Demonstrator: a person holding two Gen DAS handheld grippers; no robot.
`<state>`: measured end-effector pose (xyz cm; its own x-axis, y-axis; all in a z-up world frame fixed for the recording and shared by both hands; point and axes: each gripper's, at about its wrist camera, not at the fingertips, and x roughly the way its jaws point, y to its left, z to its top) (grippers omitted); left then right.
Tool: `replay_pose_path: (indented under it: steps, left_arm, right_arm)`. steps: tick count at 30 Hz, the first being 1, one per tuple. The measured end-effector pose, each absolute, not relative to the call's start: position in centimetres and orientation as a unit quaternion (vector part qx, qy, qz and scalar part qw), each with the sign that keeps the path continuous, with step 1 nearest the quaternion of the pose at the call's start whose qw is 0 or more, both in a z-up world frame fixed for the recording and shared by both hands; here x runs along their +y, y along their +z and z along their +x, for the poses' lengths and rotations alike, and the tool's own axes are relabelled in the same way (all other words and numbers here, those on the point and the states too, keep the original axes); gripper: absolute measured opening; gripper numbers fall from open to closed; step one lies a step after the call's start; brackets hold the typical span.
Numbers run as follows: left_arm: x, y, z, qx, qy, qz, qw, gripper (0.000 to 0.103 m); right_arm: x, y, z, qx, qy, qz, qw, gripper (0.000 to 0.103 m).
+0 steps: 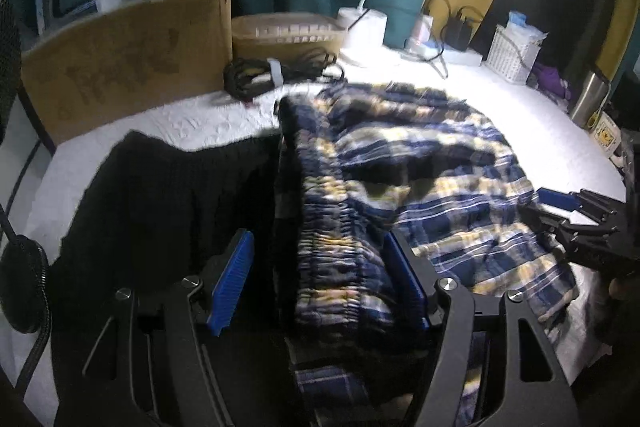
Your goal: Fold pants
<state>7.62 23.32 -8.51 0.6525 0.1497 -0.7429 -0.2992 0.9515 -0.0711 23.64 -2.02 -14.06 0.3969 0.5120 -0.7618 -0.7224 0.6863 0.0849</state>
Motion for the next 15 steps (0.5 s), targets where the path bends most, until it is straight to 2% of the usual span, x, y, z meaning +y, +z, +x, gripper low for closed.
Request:
replay_pose_path:
  steps: [15]
  left_arm:
    - [18.2,-5.9,5.9,0.354,0.112,-0.051,0.927,0.068]
  right_arm:
    - [-6.0,-12.6,21.7,0.38,0.359,-0.119,0.844,0.058]
